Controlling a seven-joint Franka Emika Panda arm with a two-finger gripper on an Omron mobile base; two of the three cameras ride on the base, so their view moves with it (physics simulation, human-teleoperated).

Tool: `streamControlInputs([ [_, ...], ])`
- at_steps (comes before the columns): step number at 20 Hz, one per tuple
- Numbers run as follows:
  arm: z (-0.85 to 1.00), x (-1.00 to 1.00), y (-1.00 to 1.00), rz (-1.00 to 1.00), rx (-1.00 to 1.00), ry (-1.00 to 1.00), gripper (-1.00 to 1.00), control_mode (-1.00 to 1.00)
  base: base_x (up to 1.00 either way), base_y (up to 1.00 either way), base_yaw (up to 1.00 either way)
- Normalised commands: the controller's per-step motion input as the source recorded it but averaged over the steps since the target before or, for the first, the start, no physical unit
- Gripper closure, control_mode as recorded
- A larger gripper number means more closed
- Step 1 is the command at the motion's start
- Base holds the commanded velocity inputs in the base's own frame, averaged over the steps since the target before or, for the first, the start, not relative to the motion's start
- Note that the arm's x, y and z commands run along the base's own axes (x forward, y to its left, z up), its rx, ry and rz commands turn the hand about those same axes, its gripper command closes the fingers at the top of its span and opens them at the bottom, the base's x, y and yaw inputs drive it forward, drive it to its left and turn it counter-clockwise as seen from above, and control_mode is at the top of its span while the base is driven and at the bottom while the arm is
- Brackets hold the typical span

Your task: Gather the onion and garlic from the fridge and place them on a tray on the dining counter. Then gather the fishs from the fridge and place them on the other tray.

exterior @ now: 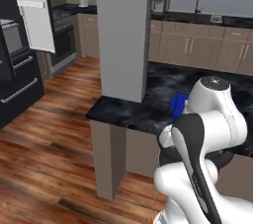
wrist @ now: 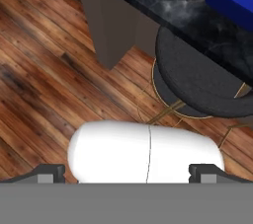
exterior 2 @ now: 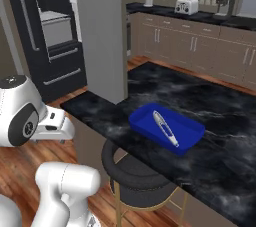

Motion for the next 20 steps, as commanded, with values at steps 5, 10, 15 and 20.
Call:
streamControlInputs([
  [5,0.0,0.0,0.0,0.0,0.0,0.0,-1.0,1.0,0.49,0.42,0.38],
  [10,0.0,0.0,0.0,0.0,0.0,0.0,-1.0,1.0,0.84,0.39,0.31],
  [15,0.0,0.0,0.0,0.0,0.0,0.0,-1.0,1.0,0.53,0.61,0.19],
  [20,0.0,0.0,0.0,0.0,0.0,0.0,-1.0,1.0,-0.29,0.85,0.08],
])
